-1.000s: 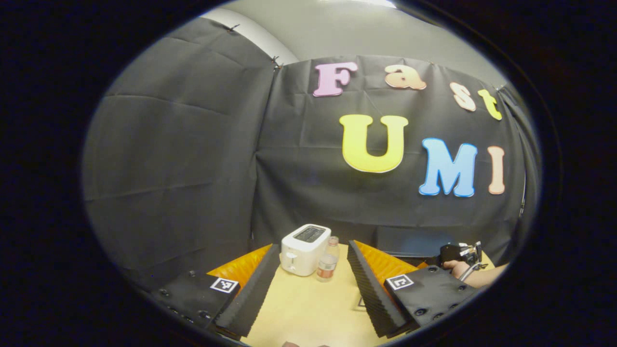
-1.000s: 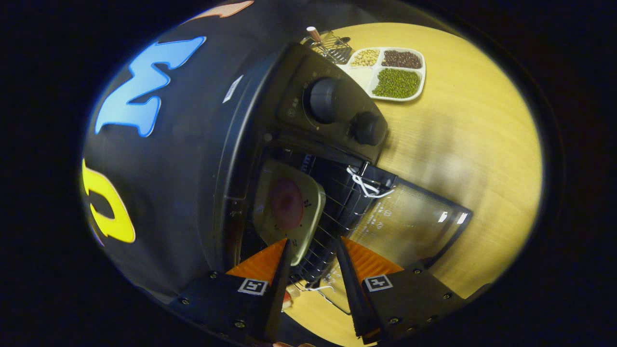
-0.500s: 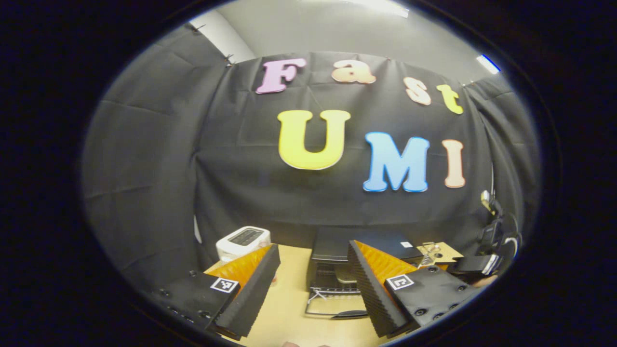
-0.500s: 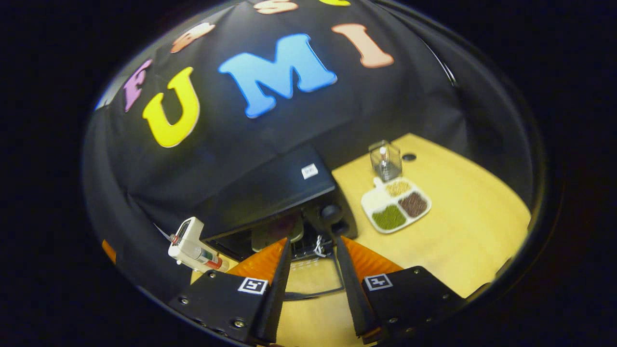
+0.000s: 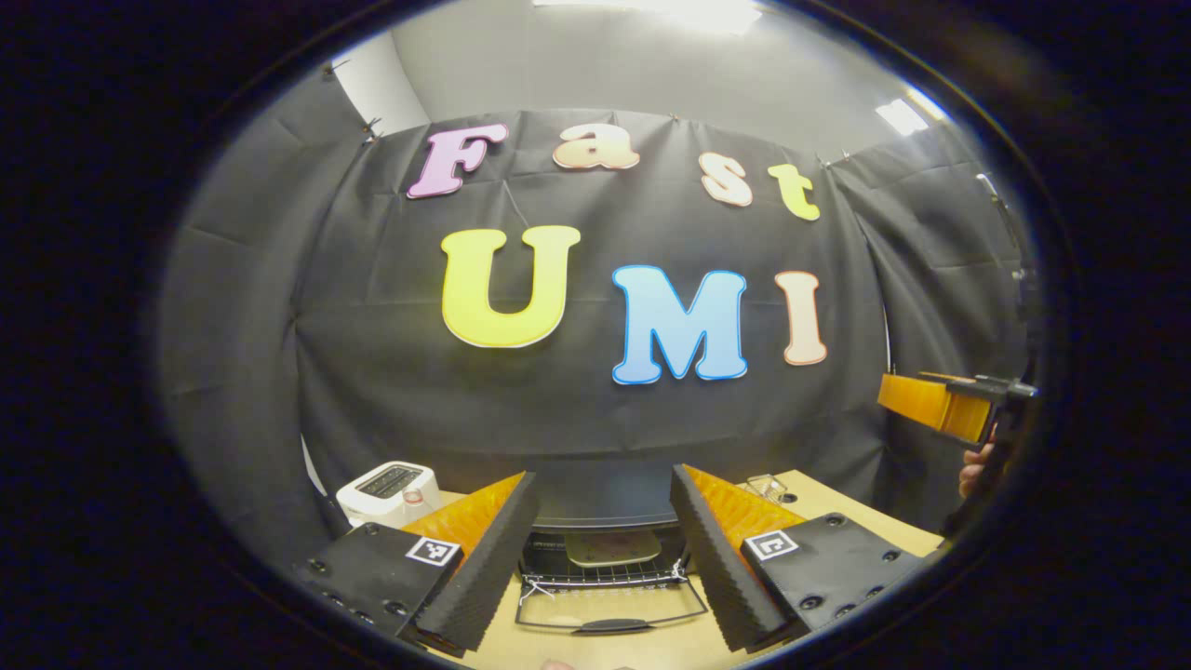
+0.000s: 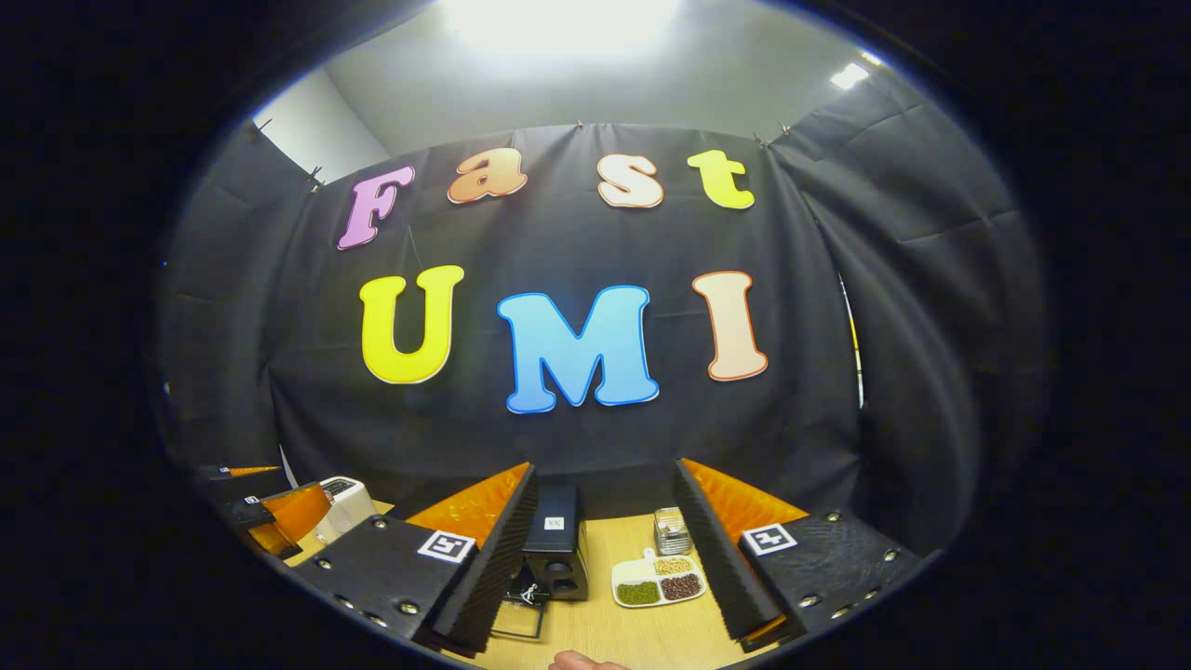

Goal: Open the electric oven with the left hand, put the food in, and close the electric oven.

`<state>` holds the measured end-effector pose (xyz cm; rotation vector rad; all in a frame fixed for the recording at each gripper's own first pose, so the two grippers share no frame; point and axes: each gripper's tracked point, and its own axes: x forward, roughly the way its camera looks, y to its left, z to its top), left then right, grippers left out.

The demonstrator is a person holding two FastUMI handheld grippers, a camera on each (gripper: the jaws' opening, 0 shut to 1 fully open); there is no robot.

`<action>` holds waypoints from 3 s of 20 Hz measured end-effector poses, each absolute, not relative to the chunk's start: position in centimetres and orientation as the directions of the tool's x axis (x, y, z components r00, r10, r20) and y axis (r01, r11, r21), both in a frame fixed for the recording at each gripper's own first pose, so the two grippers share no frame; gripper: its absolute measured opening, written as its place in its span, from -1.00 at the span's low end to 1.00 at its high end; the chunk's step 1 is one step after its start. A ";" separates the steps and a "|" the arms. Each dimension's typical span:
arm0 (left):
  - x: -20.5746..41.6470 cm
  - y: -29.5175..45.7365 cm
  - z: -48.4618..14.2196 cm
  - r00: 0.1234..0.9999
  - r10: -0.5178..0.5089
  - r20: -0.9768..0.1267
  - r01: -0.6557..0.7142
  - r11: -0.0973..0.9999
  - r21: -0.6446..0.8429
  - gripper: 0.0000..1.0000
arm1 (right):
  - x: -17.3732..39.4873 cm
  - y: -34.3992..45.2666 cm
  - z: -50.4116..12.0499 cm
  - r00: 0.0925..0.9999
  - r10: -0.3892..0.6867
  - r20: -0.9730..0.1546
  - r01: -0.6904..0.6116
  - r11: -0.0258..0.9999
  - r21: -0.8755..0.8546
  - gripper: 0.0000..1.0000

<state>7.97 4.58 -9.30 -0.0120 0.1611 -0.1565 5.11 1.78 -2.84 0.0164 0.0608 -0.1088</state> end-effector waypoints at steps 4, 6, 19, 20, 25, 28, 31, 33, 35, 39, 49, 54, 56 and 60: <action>8.0 4.2 -12.4 0.961 -0.157 -0.228 0.149 0.988 -0.052 0.83 | 5.0 0.5 -3.9 0.989 -0.121 -0.083 0.124 0.992 0.032 0.81; 7.8 3.9 -14.7 0.947 -0.162 -0.277 0.155 0.987 -0.047 0.91 | 5.0 0.1 -3.8 0.989 -0.125 -0.079 0.128 0.991 0.036 0.81; 4.9 1.7 -35.7 0.634 -0.197 -0.748 0.215 0.974 -0.075 0.92 | 5.1 -3.6 -7.2 0.963 -0.179 -0.204 0.190 0.981 0.035 0.82; 4.6 1.6 -37.0 0.602 -0.197 -0.774 0.221 0.972 -0.075 0.92 | 5.0 -4.2 -7.3 0.958 -0.195 -0.212 0.205 0.978 0.027 0.82; 4.0 2.4 -42.4 0.458 -0.146 -0.877 0.181 0.981 -0.069 0.96 | 3.8 -6.3 -8.6 0.932 -0.261 -0.250 0.273 0.962 0.014 0.84; 4.4 2.4 -44.4 0.405 -0.134 -0.904 0.162 0.984 -0.074 0.93 | 3.4 -7.2 -9.5 0.916 -0.288 -0.279 0.299 0.954 -0.003 0.84; 5.0 2.7 -45.8 0.373 -0.117 -0.920 0.147 0.987 -0.066 0.83 | 3.3 -7.4 -10.1 0.908 -0.298 -0.294 0.307 0.951 -0.017 0.84; 5.2 2.9 -46.8 0.349 -0.104 -0.931 0.143 0.988 -0.057 0.92 | 3.4 -7.4 -10.2 0.907 -0.299 -0.298 0.308 0.951 -0.018 0.84; 5.5 3.5 -47.7 0.324 -0.078 -0.943 0.152 0.988 -0.030 0.92 | 3.6 -7.3 -10.2 0.905 -0.300 -0.300 0.307 0.951 -0.025 0.85; 6.0 3.4 -47.9 0.306 -0.067 -0.950 0.148 0.989 -0.022 0.92 | 3.5 -7.1 -10.4 0.904 -0.296 -0.308 0.301 0.953 -0.032 0.85; 5.7 3.5 -44.1 0.383 -0.092 -0.919 0.152 0.988 -0.035 0.92 | 3.7 -6.1 -11.0 0.908 -0.263 -0.326 0.276 0.961 -0.006 0.85; 6.3 3.5 -40.8 0.457 -0.092 -0.885 0.166 0.986 -0.017 1.00 | 4.1 -5.2 -11.3 0.913 -0.237 -0.333 0.253 0.967 0.006 0.85; 6.7 3.6 -39.8 0.483 -0.093 -0.871 0.171 0.985 -0.010 0.92 | 4.2 -5.1 -11.4 0.913 -0.231 -0.337 0.250 0.968 0.015 0.85; 8.0 3.9 -37.8 0.544 -0.077 -0.835 0.186 0.982 0.030 0.92 | 4.3 -4.7 -11.4 0.915 -0.223 -0.335 0.244 0.969 0.022 0.86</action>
